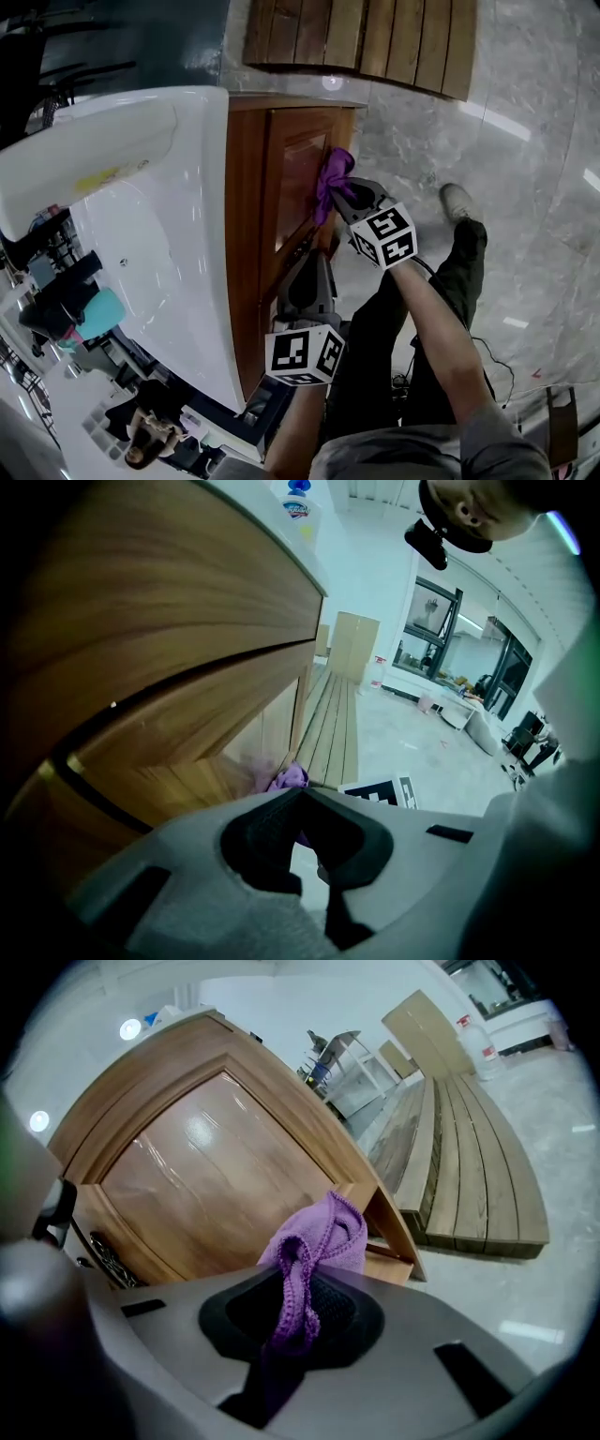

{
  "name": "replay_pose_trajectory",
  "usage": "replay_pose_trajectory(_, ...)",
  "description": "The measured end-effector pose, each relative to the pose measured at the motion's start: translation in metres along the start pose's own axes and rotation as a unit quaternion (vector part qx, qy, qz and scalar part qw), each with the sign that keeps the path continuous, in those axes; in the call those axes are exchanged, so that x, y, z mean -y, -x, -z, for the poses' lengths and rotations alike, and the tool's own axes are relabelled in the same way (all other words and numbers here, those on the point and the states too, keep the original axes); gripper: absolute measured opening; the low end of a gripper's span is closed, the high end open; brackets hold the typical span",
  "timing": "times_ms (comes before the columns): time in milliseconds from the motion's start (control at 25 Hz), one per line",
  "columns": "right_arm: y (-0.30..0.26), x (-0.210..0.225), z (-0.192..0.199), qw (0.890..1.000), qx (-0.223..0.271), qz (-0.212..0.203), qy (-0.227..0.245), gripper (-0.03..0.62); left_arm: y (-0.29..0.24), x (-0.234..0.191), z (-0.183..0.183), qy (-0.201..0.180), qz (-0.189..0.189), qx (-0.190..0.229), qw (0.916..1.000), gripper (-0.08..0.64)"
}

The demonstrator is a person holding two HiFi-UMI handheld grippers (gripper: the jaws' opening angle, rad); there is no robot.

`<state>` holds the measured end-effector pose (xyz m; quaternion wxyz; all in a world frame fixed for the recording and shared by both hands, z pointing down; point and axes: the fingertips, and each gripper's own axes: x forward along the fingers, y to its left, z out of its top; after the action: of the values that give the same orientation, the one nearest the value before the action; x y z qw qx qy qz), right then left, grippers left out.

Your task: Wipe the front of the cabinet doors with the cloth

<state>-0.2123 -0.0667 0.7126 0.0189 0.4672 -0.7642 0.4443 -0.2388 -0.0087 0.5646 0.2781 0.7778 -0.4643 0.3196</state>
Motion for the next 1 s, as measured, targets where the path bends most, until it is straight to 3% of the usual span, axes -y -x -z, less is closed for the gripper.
replay_pose_trajectory(600, -0.005, 0.043, 0.034, 0.997, -0.057, 0.037, -0.020, 0.051, -0.014, 0.011, 0.004, 0.001, 0.004, -0.015, 0.9999, 0.008)
replay_pose_trajectory(1000, 0.061, 0.048, 0.005, 0.999, -0.008, 0.026, -0.037, 0.051, 0.010, 0.027, -0.002, 0.013, -0.006, -0.005, 0.9999, 0.008)
